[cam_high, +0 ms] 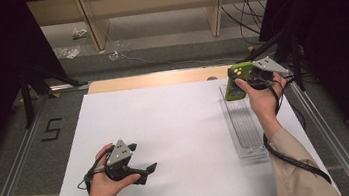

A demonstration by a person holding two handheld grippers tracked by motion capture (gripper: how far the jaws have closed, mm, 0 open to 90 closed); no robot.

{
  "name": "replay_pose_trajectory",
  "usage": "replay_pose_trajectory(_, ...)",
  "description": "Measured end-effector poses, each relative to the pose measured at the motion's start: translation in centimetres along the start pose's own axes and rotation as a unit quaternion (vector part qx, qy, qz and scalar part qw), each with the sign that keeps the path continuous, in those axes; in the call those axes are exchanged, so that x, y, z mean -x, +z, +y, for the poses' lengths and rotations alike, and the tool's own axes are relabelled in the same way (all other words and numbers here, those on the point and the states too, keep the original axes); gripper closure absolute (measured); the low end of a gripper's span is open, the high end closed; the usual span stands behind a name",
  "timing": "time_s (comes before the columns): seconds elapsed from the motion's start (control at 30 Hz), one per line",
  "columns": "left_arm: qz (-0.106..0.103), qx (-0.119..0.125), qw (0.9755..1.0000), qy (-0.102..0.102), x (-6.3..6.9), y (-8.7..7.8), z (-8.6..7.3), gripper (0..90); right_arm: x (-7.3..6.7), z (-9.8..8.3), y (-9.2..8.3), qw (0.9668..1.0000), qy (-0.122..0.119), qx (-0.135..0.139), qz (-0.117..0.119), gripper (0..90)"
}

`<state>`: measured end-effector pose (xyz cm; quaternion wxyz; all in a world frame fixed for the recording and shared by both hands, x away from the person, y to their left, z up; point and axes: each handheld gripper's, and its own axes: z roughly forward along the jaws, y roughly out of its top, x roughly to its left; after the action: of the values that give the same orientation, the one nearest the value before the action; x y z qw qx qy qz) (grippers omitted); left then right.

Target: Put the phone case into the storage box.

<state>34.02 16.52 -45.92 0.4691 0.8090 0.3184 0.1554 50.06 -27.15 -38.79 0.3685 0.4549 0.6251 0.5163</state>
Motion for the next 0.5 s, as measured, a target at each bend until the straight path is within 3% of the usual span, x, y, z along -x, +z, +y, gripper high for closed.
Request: replay_pose_trajectory(0.5, -0.001, 0.000, 1.0000, 0.000, 0.02, 0.00, 0.02, 3.6, 0.15, -0.27, 0.72, 1.0000, 0.001, -0.006, -0.007, 16.9)
